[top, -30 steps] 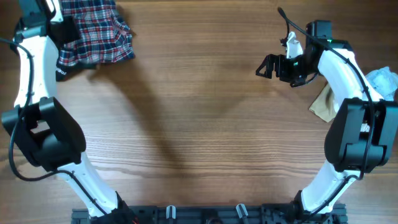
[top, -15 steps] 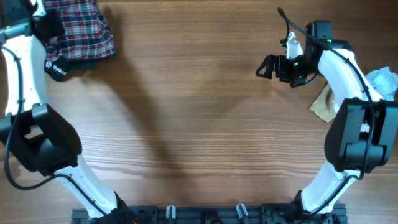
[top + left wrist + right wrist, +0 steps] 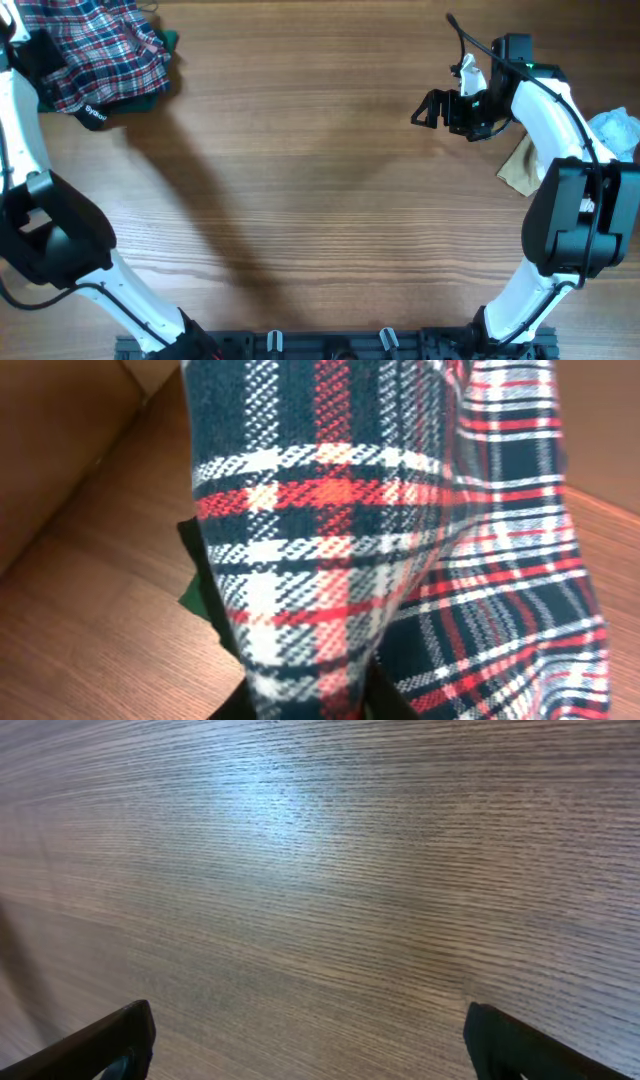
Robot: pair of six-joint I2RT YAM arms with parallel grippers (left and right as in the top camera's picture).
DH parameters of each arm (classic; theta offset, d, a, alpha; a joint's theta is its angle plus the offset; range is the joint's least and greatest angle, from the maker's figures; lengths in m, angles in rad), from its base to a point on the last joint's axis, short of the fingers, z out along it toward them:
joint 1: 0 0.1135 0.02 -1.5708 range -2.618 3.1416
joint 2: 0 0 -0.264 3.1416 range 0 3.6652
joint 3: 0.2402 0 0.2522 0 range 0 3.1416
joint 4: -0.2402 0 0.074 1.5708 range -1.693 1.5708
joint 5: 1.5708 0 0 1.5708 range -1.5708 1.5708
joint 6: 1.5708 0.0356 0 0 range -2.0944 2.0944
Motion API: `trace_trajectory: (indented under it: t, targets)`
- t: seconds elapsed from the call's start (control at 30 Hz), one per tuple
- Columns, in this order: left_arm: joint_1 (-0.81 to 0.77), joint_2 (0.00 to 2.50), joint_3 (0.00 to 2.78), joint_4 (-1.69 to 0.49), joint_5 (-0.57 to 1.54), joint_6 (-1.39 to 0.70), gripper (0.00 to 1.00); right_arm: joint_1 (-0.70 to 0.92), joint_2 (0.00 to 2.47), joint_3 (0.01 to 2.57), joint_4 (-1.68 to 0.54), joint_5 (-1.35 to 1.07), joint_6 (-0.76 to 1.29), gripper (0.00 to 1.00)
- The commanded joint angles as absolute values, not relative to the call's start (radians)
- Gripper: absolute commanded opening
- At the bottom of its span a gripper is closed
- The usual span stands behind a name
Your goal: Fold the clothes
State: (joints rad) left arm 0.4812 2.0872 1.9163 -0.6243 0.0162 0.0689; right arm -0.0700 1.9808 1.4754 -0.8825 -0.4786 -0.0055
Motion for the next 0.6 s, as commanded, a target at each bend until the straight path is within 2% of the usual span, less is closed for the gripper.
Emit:
trace_trajectory:
  t: [0.0, 0.17, 0.23, 0.37, 0.5, 0.53, 0.57]
  targets:
    - [0.507, 2.131, 1.951, -0.621, 0.017, 0.071, 0.28, -0.069, 1.973, 1.47, -0.888, -0.487, -0.015, 1.0]
    - [0.522, 2.153, 1.951, -0.613, 0.017, 0.071, 0.3, -0.069, 1.973, 1.47, -0.907, -0.486, -0.015, 1.0]
    - [0.531, 2.154, 1.951, -0.617, 0.017, 0.069, 0.38, -0.07, 1.973, 1.47, -0.908, -0.486, -0.016, 1.0]
    - [0.535, 2.153, 1.951, -0.632, 0.033, 0.033, 0.45, -0.069, 1.973, 1.47, -0.91, -0.487, -0.015, 1.0]
    - [0.523, 2.149, 1.951, -0.685, 0.21, 0.033, 0.55, -0.07, 1.973, 1.47, -0.908, -0.486, -0.016, 1.0]
    - [0.517, 2.149, 1.951, -0.706, 0.262, 0.033, 0.49, -0.07, 1.973, 1.47, -0.905, -0.486, -0.016, 1.0]
    - [0.506, 2.156, 1.95, -0.718, 0.288, 0.033, 0.36, -0.07, 1.973, 1.47, -0.902, -0.486, -0.016, 1.0]
